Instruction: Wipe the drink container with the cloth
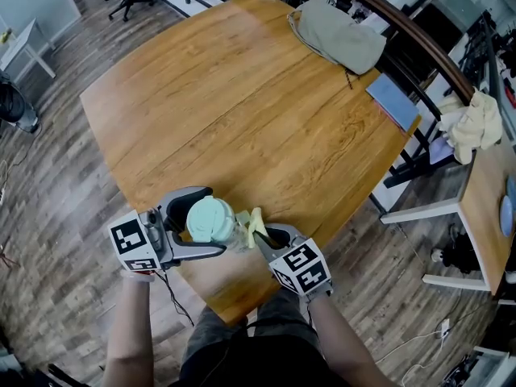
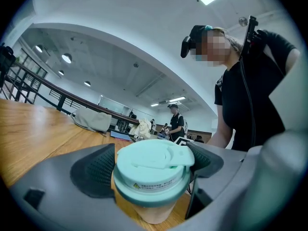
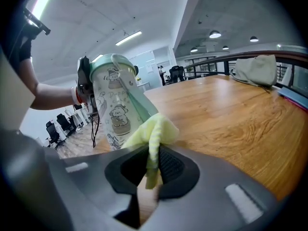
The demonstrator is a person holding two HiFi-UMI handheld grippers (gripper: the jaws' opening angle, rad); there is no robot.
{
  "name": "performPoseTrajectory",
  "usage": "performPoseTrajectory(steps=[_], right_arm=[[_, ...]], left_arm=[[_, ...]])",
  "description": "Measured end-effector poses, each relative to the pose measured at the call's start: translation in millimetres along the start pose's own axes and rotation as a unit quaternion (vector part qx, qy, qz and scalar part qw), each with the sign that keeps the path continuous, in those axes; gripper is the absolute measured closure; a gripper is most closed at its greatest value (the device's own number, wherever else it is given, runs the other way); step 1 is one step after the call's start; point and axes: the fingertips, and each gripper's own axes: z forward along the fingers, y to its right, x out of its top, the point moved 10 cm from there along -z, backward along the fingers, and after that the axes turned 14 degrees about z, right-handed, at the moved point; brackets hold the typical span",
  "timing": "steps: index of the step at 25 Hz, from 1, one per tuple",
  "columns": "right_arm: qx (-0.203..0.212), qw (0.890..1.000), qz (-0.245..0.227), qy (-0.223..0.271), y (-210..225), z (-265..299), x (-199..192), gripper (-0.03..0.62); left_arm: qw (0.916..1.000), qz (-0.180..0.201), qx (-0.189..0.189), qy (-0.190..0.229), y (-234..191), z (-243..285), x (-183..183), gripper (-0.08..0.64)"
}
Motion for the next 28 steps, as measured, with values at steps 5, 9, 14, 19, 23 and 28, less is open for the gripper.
performPoseTrajectory(steps=[5,9,14,19,23,28], right_arm=[[-0.025,1.0,-0.007,0.001,6,-8,-3,0.547],[-0.033,0.999,0.014,0.035,20,-32,7,0.548],[-0.035,0.997,0.01,0.071,22,-56,21,0.547],[-0.015,0.994,0.02,0.103,22,-67,33,0.547],[0.001,0.995,0.009,0.1,20,-68,32,0.547],[0.024,0.996,-0.001,0.086,18,-64,28,0.546]], left_arm=[[0.9986,0.034,-0.021,-0.036,7,3,7,0.098],[0.9935,0.075,-0.045,-0.073,19,16,15,0.098],[0.9875,0.095,-0.054,-0.113,39,32,22,0.098],[0.9842,0.127,-0.047,-0.114,49,43,23,0.098],[0.9821,0.133,-0.035,-0.128,56,52,23,0.098],[0.9802,0.146,-0.013,-0.133,66,57,22,0.097]])
